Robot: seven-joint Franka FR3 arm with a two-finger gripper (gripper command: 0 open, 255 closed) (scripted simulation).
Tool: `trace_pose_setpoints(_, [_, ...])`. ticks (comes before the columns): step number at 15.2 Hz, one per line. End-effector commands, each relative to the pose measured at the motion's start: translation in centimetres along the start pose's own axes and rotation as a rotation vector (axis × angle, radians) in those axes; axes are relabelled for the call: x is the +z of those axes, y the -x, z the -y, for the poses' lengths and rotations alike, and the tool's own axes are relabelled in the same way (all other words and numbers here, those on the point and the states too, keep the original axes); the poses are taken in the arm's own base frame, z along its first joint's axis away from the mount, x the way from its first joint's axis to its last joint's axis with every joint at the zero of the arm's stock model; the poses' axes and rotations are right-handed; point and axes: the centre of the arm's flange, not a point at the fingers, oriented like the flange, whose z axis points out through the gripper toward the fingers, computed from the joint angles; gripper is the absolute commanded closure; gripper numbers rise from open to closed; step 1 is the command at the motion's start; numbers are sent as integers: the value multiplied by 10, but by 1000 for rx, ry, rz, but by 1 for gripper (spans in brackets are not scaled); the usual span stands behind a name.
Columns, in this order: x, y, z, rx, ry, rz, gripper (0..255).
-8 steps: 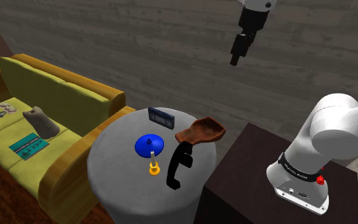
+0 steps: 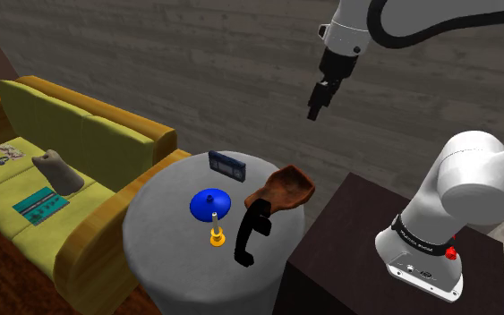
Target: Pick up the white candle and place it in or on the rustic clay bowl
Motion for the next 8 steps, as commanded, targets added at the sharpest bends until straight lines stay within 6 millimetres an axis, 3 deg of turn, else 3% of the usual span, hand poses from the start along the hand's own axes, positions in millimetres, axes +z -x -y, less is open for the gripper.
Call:
trace_pose_setpoints(1, [21,-2,14,-4,-13,-18,0])
trace_pose_setpoints(8, [99,-7,56,-20,-59,-72,0])
